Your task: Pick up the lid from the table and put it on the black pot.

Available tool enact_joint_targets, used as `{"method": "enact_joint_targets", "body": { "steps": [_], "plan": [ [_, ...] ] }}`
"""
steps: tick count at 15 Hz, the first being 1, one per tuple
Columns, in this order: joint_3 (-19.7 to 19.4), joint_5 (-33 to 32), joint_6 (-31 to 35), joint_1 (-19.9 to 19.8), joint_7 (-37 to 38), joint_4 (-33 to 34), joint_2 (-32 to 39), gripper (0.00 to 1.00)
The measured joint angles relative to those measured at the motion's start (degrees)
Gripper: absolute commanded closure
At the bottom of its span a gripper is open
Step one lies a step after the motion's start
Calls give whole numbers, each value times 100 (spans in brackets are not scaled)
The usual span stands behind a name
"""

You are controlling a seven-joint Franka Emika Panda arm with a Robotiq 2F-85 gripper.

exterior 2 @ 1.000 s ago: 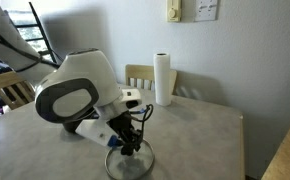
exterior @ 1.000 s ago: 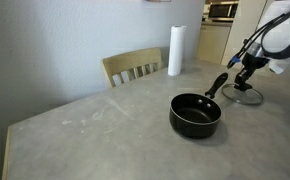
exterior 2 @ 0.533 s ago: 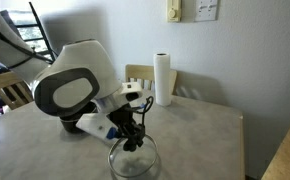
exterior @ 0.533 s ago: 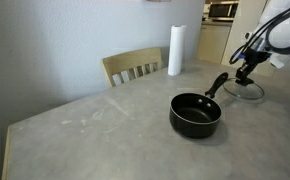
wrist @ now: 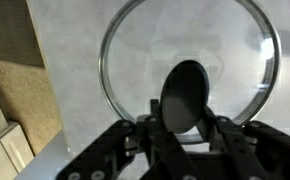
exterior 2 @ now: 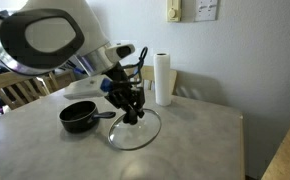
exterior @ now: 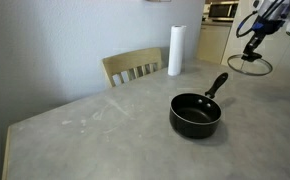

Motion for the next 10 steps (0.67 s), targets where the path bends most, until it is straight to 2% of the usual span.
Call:
{"method": "enact_joint_targets", "body": {
  "steps": [6,10],
  "plan": [
    [369,-164,-395,-7,-55,-208,-849,88],
    [733,-145,-394,-1,250,-207,-847,88]
  ]
}}
